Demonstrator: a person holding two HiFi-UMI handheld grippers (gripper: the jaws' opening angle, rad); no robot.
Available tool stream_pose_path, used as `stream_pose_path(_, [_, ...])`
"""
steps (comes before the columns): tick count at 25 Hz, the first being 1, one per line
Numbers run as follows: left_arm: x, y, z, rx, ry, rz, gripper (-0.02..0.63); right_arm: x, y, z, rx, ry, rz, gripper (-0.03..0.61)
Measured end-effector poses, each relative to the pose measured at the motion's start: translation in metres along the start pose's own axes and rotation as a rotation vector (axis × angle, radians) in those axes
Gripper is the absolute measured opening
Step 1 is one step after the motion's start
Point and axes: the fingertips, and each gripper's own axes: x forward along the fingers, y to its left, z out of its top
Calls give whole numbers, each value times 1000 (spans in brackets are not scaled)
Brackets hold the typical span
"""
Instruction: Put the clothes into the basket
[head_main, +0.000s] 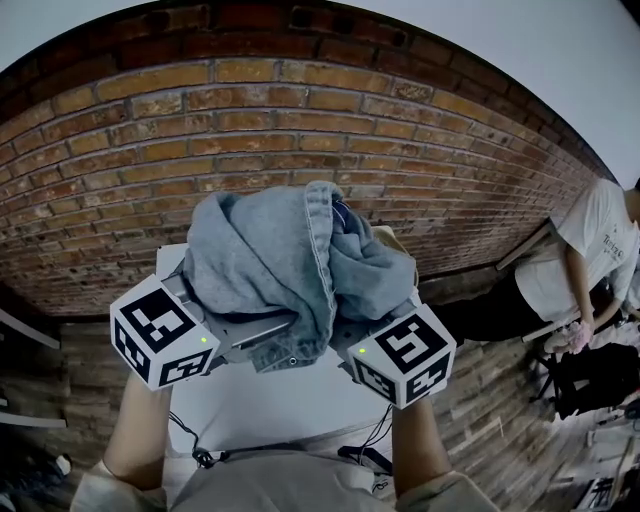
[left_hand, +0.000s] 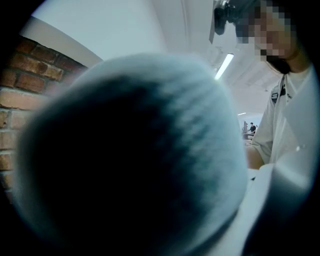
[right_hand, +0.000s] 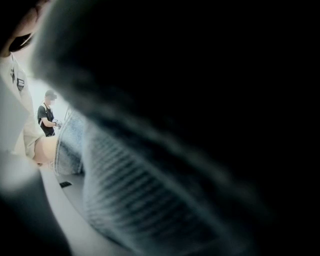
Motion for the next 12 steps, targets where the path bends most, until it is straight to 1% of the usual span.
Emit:
stream_pose_path(5, [12,26,1,7,-17,8,449,21,-20,3,-16,-2,-12,285])
stream_pose_path(12, [25,59,-12,20,-37,14,449,53,-37,-4,-28,-9,-29,285])
